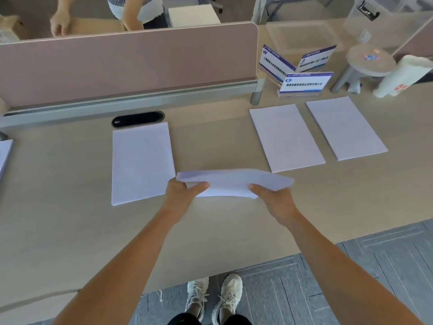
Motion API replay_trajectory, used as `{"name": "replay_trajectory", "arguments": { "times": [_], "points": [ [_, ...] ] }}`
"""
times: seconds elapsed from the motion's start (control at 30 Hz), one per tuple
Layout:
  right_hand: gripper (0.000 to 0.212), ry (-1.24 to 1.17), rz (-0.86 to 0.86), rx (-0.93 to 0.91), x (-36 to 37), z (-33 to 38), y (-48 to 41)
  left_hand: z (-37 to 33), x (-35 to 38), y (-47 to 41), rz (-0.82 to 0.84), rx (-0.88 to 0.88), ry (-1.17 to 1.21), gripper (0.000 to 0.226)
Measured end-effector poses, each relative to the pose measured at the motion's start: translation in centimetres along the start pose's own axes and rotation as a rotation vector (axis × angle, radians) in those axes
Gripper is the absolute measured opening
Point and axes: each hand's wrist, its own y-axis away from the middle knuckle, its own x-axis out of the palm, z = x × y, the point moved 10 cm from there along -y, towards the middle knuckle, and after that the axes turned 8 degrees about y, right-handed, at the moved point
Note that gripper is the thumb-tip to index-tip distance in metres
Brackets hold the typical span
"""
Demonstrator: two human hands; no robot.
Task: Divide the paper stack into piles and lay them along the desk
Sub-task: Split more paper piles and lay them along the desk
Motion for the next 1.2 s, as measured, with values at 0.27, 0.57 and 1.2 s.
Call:
{"name": "replay_trajectory", "arguments": {
  "times": [0.27, 0.57, 1.2],
  "points": [
    [0.028, -0.043, -0.016, -0.011, 0.1, 0.7, -0.2, -1.9, -0.9, 0.3, 0.001, 0.056, -0.002, 0.055],
    [0.031, -0.047, 0.008, -0.018, 0.9, 1.4, 0.1, -2.6, 1.6, 1.9, 0.088, 0.099, -0.033, 0.021],
    [0.036, -0.05, -0.024, -0.005, 0.5, 0.7, 0.5, -3.5, -0.1, 0.4, 0.139, 0.122, -0.28, 0.039]
  ]
}}
